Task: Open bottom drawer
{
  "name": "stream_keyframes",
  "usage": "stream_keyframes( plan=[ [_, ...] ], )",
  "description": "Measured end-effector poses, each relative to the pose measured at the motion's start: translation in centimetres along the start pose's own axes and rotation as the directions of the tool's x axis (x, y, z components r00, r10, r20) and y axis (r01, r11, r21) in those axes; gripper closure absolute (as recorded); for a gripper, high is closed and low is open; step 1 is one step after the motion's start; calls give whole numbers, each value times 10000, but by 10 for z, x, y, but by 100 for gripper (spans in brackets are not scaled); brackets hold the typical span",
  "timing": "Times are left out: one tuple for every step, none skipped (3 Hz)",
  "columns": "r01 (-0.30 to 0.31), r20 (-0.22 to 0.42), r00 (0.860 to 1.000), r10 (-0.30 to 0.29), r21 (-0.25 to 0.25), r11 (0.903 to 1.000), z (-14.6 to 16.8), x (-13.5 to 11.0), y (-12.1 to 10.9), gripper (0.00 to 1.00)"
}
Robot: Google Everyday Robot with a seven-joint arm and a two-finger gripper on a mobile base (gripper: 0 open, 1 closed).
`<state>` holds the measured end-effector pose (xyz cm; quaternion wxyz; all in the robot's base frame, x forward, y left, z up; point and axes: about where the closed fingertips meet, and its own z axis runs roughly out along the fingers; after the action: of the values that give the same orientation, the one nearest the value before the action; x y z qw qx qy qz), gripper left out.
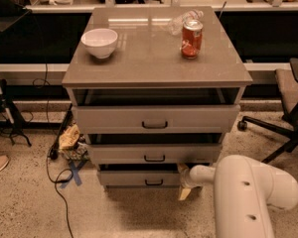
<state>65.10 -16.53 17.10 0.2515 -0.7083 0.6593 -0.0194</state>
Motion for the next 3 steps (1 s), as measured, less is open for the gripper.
stream_keyframes(
  plan=[
    [-269, -446, 9987, 263, -132, 9996, 18, 11, -2, 4],
    [-275, -617, 9978, 260, -230, 9994, 19, 14, 7, 27],
    [-69, -540, 9985, 43, -470, 9989, 9, 12, 22, 50]
  ],
)
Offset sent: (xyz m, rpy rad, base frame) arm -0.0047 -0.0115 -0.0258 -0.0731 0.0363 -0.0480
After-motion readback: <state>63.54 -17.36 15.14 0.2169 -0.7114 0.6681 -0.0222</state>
